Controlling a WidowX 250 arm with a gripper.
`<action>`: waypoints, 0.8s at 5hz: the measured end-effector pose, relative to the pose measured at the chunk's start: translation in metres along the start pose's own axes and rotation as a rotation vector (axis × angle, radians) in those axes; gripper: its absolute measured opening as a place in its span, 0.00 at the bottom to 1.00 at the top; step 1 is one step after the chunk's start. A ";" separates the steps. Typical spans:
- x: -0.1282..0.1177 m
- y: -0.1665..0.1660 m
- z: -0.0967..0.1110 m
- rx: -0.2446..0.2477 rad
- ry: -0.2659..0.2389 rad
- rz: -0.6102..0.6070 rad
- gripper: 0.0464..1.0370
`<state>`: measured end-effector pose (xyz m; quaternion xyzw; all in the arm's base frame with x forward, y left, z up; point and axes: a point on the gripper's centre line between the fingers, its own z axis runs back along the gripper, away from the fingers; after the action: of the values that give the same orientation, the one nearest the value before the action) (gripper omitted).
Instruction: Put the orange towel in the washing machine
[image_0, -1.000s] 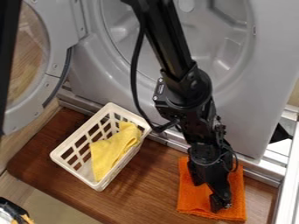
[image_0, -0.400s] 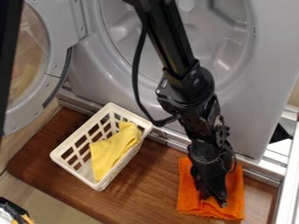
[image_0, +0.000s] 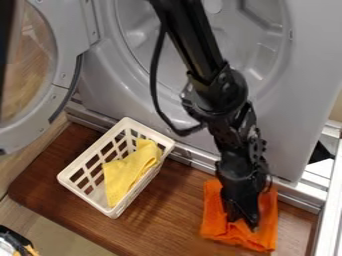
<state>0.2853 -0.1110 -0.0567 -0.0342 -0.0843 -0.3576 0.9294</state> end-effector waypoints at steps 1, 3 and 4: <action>0.002 0.007 0.028 0.026 -0.009 0.010 0.01; -0.004 0.020 0.089 0.116 -0.036 0.058 0.01; -0.015 0.033 0.123 0.192 -0.082 0.089 0.01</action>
<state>0.2799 -0.0618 0.0617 0.0365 -0.1545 -0.3048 0.9391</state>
